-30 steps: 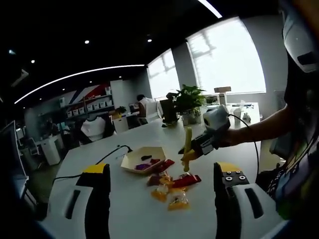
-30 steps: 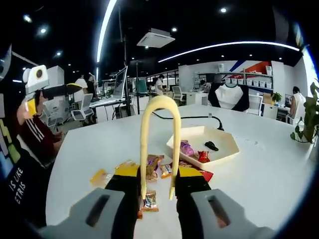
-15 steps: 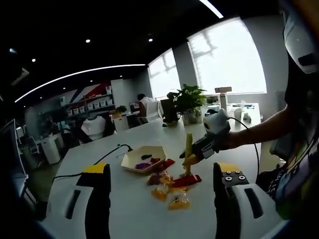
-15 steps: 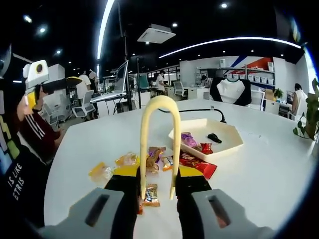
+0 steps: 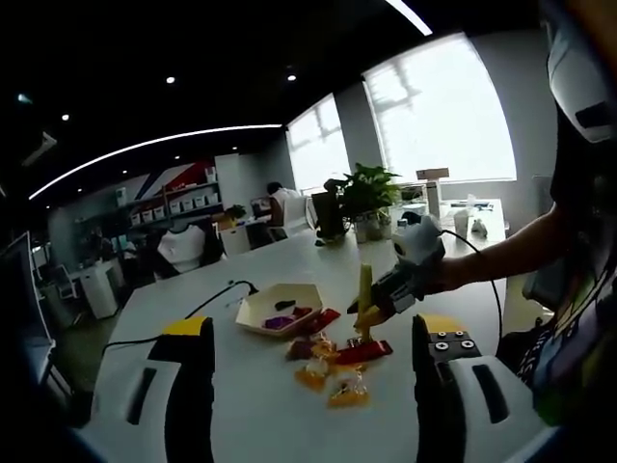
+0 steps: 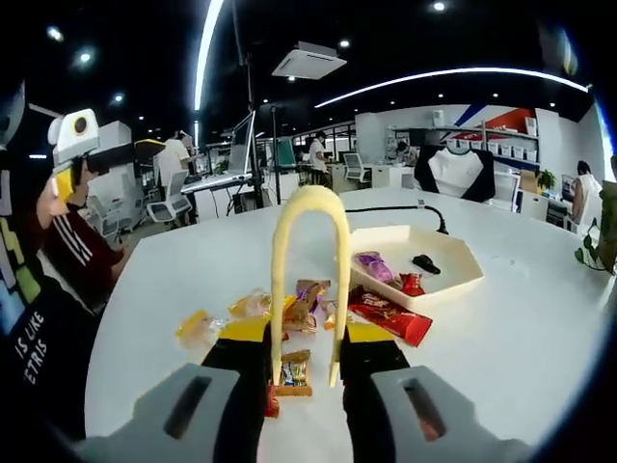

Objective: Place the target food into the container with the food tongs after gripping and lifting it, then release it inside without dropping or visibly crushing the food.

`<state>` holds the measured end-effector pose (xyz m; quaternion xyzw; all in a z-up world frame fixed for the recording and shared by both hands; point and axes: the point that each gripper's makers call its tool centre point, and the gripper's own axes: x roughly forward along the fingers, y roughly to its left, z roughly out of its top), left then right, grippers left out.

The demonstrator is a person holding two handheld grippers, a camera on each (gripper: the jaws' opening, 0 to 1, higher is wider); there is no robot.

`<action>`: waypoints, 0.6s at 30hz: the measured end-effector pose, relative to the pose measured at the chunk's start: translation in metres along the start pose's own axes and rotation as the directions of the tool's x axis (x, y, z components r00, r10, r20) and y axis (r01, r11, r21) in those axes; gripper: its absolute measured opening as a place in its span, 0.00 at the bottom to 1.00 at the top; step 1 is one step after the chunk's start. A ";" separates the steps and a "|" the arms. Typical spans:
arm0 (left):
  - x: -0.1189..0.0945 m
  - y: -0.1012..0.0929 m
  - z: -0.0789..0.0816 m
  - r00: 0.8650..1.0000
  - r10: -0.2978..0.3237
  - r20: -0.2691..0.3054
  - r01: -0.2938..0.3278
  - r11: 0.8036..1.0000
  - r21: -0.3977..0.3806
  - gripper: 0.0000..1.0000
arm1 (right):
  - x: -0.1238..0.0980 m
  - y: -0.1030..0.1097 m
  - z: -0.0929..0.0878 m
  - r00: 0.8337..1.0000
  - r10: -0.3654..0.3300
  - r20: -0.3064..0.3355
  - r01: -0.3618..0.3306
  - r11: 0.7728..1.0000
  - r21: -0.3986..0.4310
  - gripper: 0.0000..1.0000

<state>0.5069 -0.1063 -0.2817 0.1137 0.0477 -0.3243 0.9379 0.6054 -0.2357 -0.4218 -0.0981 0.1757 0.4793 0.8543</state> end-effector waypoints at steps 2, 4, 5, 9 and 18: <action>0.000 0.000 0.000 1.000 0.000 -0.001 0.000 1.000 0.002 0.90 | 0.002 0.004 0.004 1.000 0.006 0.015 -0.006 1.000 -0.006 0.24; 0.000 0.000 0.000 1.000 0.000 -0.001 0.000 1.000 0.001 0.90 | 0.002 0.003 0.004 1.000 0.003 0.019 -0.003 1.000 -0.011 0.24; 0.001 0.000 0.000 1.000 0.000 -0.001 0.000 1.000 0.001 0.90 | 0.002 0.002 0.004 1.000 0.002 0.019 -0.002 1.000 -0.010 0.24; 0.002 0.000 0.000 1.000 -0.003 0.000 0.003 1.000 0.001 0.90 | 0.002 0.001 0.004 1.000 -0.009 0.005 0.010 1.000 -0.018 0.20; 0.001 0.001 0.000 1.000 0.001 0.001 -0.001 1.000 0.001 0.90 | 0.000 -0.004 0.004 0.999 -0.049 -0.003 0.049 0.997 0.064 0.13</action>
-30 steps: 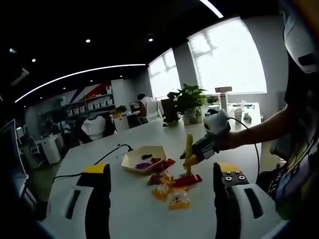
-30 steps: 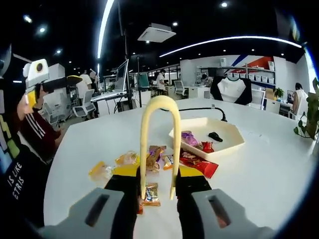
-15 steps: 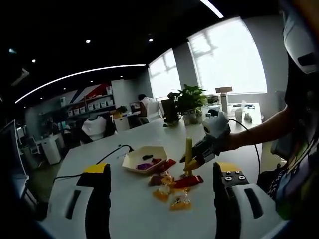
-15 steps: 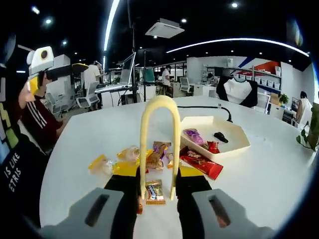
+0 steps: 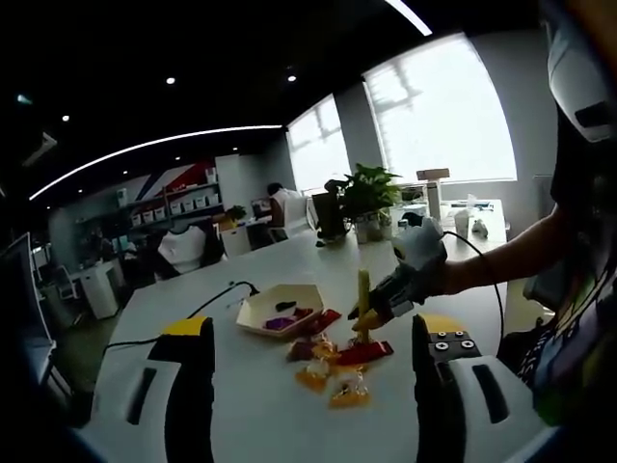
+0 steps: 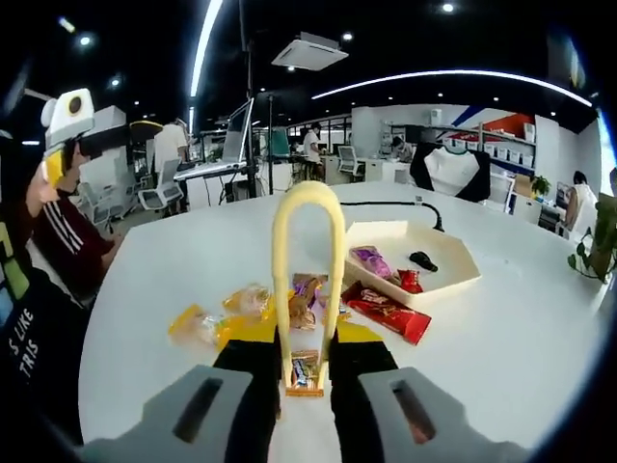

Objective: Place the target food into the container with the food tongs after gripping and lifting it, then release it inside without dropping or visibly crushing the food.

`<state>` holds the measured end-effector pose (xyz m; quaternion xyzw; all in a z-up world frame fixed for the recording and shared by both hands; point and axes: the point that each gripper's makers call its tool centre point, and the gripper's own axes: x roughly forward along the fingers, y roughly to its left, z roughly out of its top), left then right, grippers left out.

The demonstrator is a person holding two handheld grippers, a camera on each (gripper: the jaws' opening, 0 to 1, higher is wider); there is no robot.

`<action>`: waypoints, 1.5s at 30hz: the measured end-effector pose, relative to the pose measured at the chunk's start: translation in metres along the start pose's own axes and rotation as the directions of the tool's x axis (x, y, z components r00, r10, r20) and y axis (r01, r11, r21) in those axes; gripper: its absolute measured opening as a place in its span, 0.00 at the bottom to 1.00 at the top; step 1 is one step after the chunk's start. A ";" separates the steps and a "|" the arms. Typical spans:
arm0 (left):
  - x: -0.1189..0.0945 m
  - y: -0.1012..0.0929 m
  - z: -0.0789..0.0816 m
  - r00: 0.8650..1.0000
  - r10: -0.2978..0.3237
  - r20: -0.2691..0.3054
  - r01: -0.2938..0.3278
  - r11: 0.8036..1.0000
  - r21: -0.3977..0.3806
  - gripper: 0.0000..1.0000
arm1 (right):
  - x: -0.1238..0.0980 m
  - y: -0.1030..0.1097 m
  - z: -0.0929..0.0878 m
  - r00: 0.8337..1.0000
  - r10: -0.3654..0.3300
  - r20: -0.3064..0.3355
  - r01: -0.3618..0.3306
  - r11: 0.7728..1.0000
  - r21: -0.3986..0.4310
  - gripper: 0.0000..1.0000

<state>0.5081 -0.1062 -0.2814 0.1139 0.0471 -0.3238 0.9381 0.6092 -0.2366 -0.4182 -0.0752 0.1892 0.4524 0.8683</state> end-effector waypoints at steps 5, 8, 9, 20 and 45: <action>-0.003 0.001 0.000 1.000 0.001 -0.005 -0.001 1.000 0.005 0.90 | 0.000 -0.010 0.001 0.999 -0.043 0.009 0.043 0.999 -0.016 0.13; -0.004 0.003 -0.001 1.000 0.011 -0.008 -0.011 1.000 0.002 0.90 | 0.001 -0.009 0.009 0.998 -0.030 0.048 0.029 0.999 0.017 0.14; -0.004 0.003 0.000 1.000 0.012 -0.006 -0.012 1.000 0.001 0.90 | 0.001 -0.008 0.009 0.999 -0.029 0.041 0.029 1.000 -0.002 0.14; 0.000 -0.003 0.001 1.000 -0.006 0.001 0.006 1.000 0.002 0.90 | -0.002 -0.012 0.027 0.996 -0.057 0.064 0.057 0.998 -0.008 0.14; 0.001 -0.005 0.004 1.000 -0.014 0.009 0.014 1.000 0.007 0.90 | -0.001 -0.037 0.075 0.984 -0.107 0.145 0.109 0.994 -0.004 0.15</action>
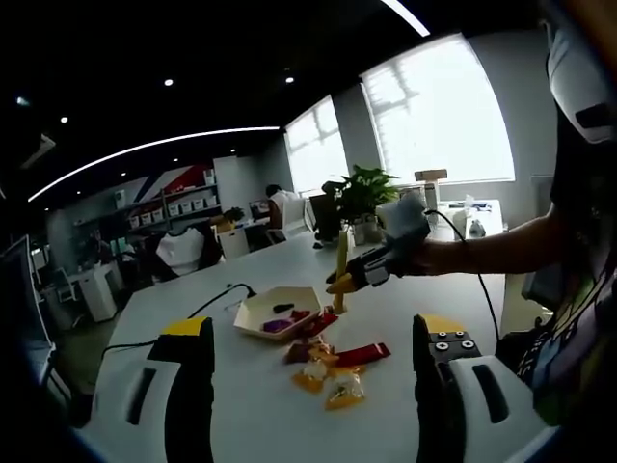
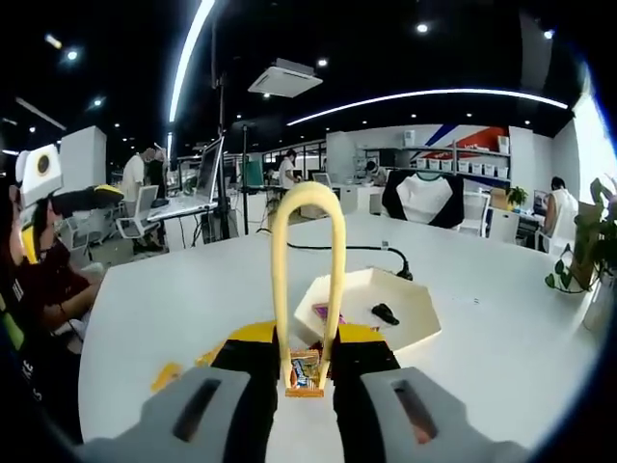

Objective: Place the target food into the container with the food tongs after gripping and lifting it, then release it inside without dropping or visibly crushing the food.

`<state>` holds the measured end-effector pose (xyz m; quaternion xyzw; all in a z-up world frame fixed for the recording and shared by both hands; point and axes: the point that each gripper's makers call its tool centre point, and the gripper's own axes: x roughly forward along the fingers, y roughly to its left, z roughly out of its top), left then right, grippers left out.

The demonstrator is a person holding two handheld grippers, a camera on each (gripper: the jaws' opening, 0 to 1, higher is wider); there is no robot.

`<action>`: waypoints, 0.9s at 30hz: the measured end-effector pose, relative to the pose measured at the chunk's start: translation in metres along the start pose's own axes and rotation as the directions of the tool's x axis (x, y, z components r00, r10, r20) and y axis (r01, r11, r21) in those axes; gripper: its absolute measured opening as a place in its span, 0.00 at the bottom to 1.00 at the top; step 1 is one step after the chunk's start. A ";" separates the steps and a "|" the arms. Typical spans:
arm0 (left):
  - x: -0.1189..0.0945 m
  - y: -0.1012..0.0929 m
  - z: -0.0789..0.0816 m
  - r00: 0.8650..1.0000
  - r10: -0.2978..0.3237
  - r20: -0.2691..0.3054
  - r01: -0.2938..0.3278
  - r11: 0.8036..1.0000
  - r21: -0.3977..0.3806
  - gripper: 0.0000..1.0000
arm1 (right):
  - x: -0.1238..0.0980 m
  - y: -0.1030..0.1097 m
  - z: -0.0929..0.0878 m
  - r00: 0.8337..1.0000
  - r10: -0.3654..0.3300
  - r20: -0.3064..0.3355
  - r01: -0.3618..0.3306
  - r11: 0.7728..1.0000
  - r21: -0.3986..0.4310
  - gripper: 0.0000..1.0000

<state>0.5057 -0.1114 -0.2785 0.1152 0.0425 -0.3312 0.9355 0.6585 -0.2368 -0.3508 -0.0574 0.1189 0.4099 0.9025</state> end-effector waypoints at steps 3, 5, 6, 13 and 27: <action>0.000 -0.001 0.002 1.000 -0.008 0.003 0.008 1.000 0.010 0.91 | 0.006 -0.010 0.010 1.000 0.000 0.015 0.000 1.000 0.017 0.15; -0.001 0.000 0.002 1.000 -0.003 0.004 0.003 1.000 0.022 0.91 | 0.009 -0.013 0.014 1.000 -0.003 0.016 0.003 1.000 0.016 0.15; -0.001 0.000 0.003 1.000 -0.006 0.003 0.006 1.000 0.022 0.91 | 0.012 -0.016 0.017 1.000 -0.004 0.013 0.004 1.000 0.000 0.15; -0.004 0.002 0.002 1.000 -0.003 0.006 0.003 1.000 0.010 0.90 | 0.020 -0.022 0.030 1.000 -0.007 0.021 0.008 1.000 -0.021 0.15; -0.006 0.005 0.004 1.000 0.008 0.012 -0.008 1.000 0.007 0.90 | 0.044 -0.043 0.040 1.000 -0.007 0.030 0.006 0.999 0.032 0.16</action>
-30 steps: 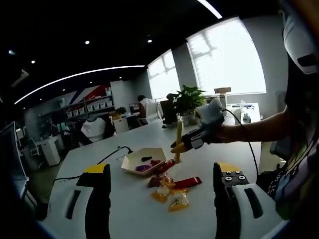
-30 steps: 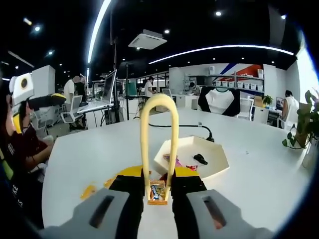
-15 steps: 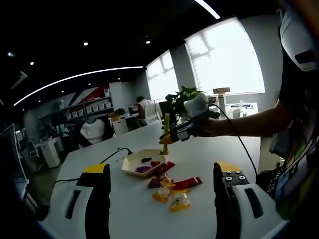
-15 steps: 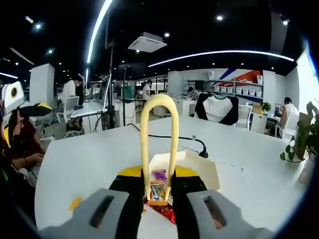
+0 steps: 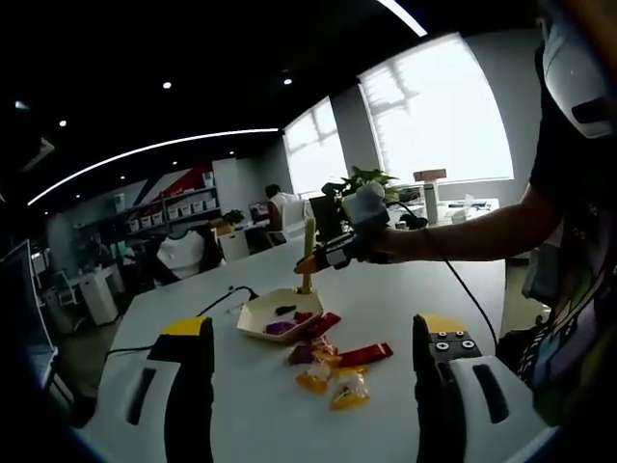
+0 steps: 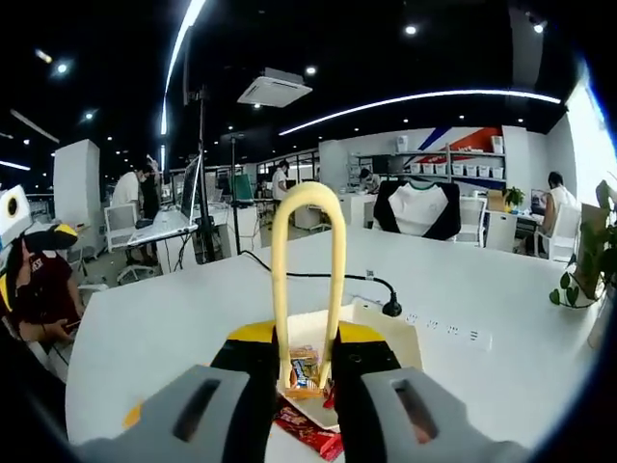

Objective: Place the target food into the container with the food tongs after gripping and lifting it, then release it inside without dropping or visibly crushing the food.

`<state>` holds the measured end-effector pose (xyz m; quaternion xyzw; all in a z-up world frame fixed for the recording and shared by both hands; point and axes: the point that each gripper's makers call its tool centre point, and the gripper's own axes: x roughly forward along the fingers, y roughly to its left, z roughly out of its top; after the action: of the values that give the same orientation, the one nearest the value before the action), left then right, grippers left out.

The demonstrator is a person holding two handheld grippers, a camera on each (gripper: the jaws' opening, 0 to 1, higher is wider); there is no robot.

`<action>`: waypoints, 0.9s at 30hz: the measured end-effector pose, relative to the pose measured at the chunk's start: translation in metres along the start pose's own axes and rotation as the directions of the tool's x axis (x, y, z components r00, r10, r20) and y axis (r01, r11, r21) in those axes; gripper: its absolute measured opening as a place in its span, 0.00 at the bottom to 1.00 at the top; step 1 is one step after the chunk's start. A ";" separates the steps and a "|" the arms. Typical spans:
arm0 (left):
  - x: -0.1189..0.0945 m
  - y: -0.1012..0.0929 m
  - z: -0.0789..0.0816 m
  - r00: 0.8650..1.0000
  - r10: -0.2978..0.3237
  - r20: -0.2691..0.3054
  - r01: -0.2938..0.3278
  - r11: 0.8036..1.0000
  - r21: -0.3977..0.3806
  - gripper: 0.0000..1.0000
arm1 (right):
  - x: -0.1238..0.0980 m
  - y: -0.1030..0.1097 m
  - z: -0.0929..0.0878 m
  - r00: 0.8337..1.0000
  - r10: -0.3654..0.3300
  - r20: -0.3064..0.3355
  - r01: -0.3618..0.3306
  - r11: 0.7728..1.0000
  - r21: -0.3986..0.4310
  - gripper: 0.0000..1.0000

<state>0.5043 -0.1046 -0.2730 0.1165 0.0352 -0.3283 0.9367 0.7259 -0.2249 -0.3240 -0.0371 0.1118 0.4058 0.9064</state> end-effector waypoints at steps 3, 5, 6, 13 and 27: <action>0.000 0.000 0.000 1.000 0.002 0.003 -0.002 1.000 -0.011 0.90 | 0.009 -0.009 0.000 1.000 -0.002 -0.006 0.002 1.000 -0.004 0.16; 0.001 0.000 -0.002 1.000 0.001 0.001 -0.001 1.000 -0.016 0.90 | 0.013 -0.012 -0.001 1.000 -0.005 -0.011 0.005 1.000 0.000 0.16; 0.001 -0.001 -0.002 1.000 0.000 0.001 0.000 1.000 -0.018 0.90 | 0.015 -0.013 -0.001 1.000 -0.005 -0.010 0.005 1.000 -0.001 0.16; -0.001 -0.001 -0.005 1.000 -0.002 -0.008 0.002 1.000 -0.022 0.90 | 0.028 -0.015 -0.007 1.000 0.006 -0.027 -0.006 1.000 -0.016 0.16; -0.002 0.000 -0.006 1.000 0.004 -0.011 -0.004 1.000 -0.025 0.90 | 0.018 -0.009 -0.017 0.999 0.004 -0.038 -0.004 1.000 0.002 0.17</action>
<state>0.5030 -0.1023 -0.2785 0.1067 0.0439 -0.3254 0.9385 0.7411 -0.2205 -0.3453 -0.0438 0.1295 0.4066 0.9033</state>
